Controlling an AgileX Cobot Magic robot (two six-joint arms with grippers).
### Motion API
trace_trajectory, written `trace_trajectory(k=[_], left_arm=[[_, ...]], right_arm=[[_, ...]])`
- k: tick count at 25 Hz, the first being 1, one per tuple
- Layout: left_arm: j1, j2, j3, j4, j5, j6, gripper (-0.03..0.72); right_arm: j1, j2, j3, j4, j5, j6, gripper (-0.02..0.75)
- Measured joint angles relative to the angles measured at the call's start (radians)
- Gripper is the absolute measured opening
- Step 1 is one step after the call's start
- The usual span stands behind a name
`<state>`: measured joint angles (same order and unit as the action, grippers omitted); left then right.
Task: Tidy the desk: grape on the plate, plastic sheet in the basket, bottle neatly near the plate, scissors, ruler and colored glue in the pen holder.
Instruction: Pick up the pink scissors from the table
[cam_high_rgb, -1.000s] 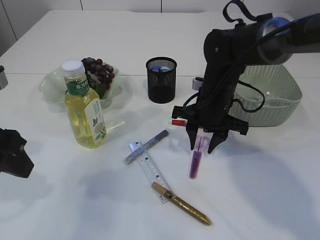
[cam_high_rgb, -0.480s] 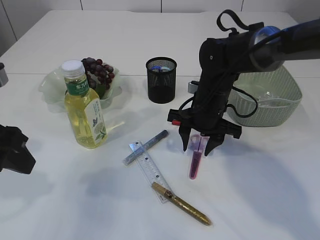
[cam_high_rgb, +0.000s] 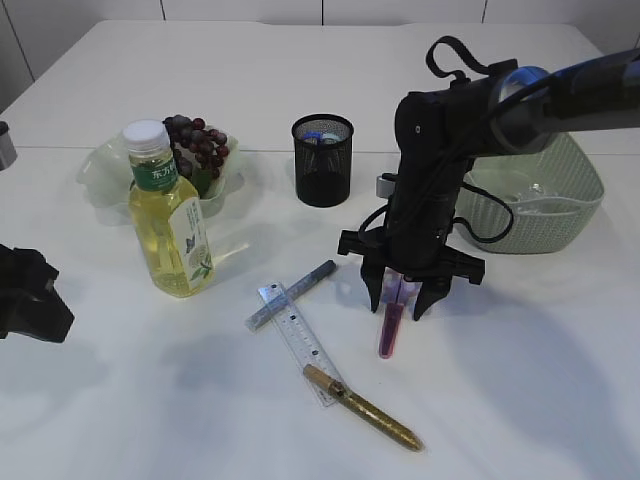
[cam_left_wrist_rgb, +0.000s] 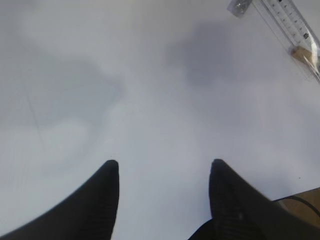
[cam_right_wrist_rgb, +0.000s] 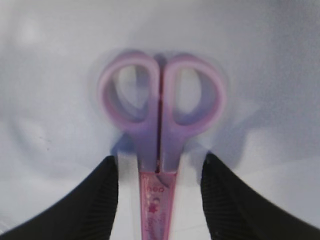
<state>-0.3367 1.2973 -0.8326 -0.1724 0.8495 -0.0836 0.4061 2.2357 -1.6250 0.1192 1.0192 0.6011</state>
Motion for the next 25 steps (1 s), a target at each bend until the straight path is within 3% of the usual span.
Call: trace_trajectory(k=[7,14,25], left_arm=[[0.000,0.000,0.000,0.000,0.000,0.000,0.417],[0.000,0.000,0.000,0.000,-0.001,0.000,0.415],[0.000,0.000,0.000,0.000,-0.001,0.000,0.415]], right_arm=[[0.000,0.004,-0.003,-0.005,0.002,0.000,0.419],[0.000,0.005,-0.003,-0.028,0.007,-0.004,0.204],[0.000,0.002,-0.004,0.026,0.011,-0.145,0.195]])
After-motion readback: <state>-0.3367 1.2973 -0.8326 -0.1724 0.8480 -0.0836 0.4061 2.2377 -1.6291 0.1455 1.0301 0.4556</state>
